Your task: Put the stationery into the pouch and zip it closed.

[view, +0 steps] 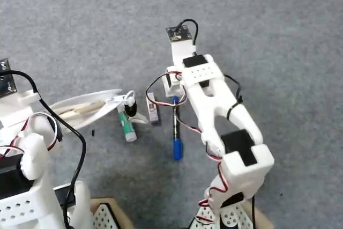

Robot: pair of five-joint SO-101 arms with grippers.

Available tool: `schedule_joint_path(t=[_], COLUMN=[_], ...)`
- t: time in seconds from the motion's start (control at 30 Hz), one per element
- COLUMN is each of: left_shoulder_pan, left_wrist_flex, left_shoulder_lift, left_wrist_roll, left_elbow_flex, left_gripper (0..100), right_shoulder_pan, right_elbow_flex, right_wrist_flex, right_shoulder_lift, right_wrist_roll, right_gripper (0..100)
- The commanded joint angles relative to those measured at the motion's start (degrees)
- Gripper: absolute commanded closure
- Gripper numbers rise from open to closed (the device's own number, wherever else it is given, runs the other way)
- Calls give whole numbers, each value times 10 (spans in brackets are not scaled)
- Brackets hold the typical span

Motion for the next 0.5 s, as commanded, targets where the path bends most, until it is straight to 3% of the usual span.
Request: schedule_joint_path(t=[0.0, 0.2, 0.47], left_shoulder_pan=[-6, -6, -5], left_wrist_flex=[-22, -22, -22], left_shoulder_lift=[-12, -12, -12], left_wrist_roll=[3, 3, 3], left_elbow_flex=[-19, -19, -19], left_gripper=[971, 971, 971], right_shoulder_pan=[5, 18, 14], right_elbow_flex=[-29, -64, -72], right_wrist_flex=[-14, -30, -22], right_shoulder_lift=[19, 76, 109], right_wrist_roll=[-6, -50, -52], right_gripper=[913, 913, 936])
